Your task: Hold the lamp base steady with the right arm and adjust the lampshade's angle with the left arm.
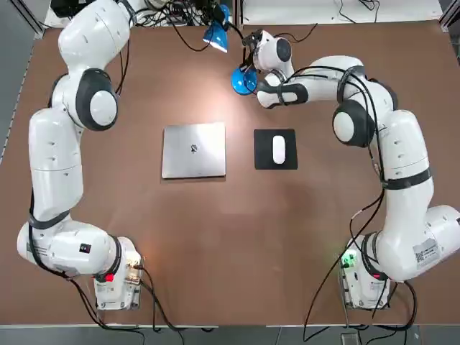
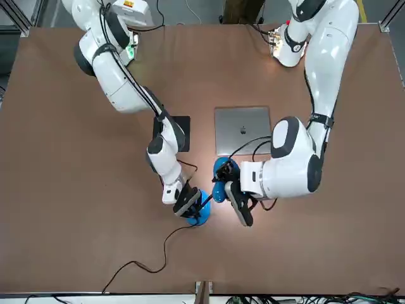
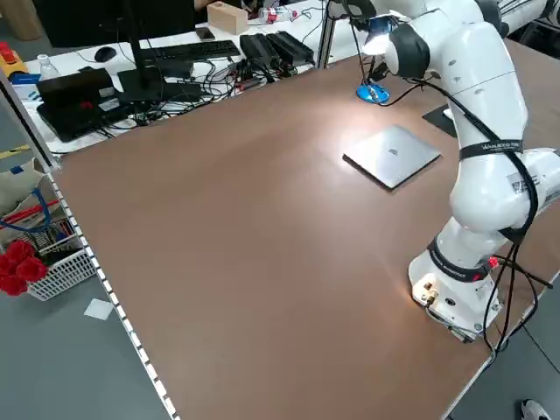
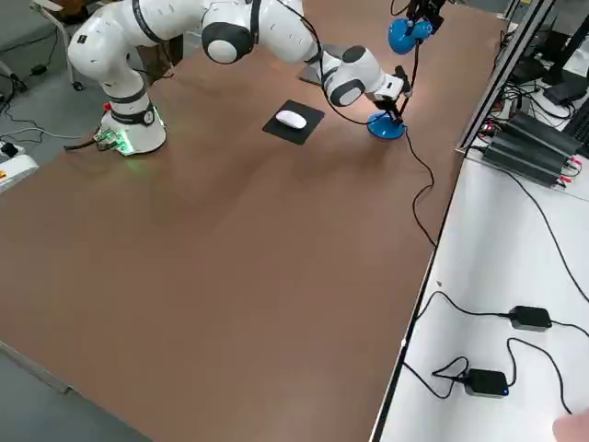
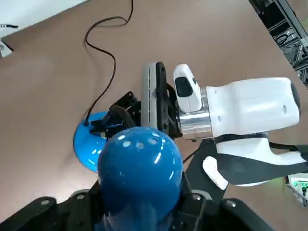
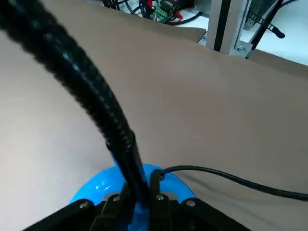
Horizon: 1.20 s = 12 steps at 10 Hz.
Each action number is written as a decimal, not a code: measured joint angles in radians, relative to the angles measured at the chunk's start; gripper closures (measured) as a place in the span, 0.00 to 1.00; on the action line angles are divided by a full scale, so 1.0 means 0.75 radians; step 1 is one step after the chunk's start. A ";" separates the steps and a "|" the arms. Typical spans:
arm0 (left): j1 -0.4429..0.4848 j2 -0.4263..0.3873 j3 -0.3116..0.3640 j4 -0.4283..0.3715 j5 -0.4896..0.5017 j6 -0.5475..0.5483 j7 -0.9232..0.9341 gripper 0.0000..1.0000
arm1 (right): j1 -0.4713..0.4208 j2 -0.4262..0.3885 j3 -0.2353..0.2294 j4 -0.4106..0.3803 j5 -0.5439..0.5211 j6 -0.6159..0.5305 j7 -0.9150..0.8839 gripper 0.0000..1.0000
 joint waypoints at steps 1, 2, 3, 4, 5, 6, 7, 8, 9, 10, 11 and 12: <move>0.000 0.000 0.000 0.000 0.000 -0.012 -0.015 0.42 | 0.000 0.000 0.000 0.000 -0.001 0.000 -0.001 0.85; 0.001 0.000 0.000 0.001 0.000 -0.019 -0.037 0.42 | 0.001 0.000 -0.001 0.000 -0.002 0.001 -0.001 0.85; 0.000 0.000 0.000 0.003 0.000 -0.028 -0.065 0.42 | 0.001 0.000 -0.001 0.000 -0.002 0.001 -0.002 0.85; 0.000 0.000 -0.001 0.004 -0.001 -0.036 -0.098 0.42 | 0.002 0.000 -0.001 0.000 -0.002 0.002 -0.004 0.85; 0.000 0.000 -0.002 0.005 -0.001 -0.040 -0.117 0.42 | 0.003 0.000 -0.002 0.000 -0.003 0.002 -0.004 0.85; 0.001 0.000 -0.002 0.006 -0.004 -0.043 -0.137 0.42 | 0.003 0.000 -0.002 0.000 -0.003 0.003 -0.005 0.85; 0.002 0.000 -0.001 0.006 -0.016 -0.048 -0.159 0.42 | 0.003 0.000 -0.002 0.000 -0.003 0.003 -0.006 0.85; 0.006 0.001 0.001 0.006 -0.031 -0.053 -0.182 0.42 | 0.004 0.000 -0.002 0.000 -0.003 0.003 -0.007 0.85; 0.011 0.004 0.001 0.006 -0.055 -0.057 -0.212 0.42 | 0.004 0.000 -0.003 0.000 -0.003 0.004 -0.009 0.85; 0.018 0.007 0.002 0.006 -0.078 -0.062 -0.245 0.42 | 0.004 0.000 -0.003 0.000 -0.003 0.004 -0.009 0.85; 0.024 0.011 0.002 0.006 -0.098 -0.068 -0.268 0.42 | 0.005 0.000 -0.003 0.000 -0.003 0.005 -0.010 0.85; 0.027 0.012 0.002 0.006 -0.106 -0.072 -0.276 0.42 | 0.005 0.000 -0.004 0.000 -0.004 0.006 -0.010 0.85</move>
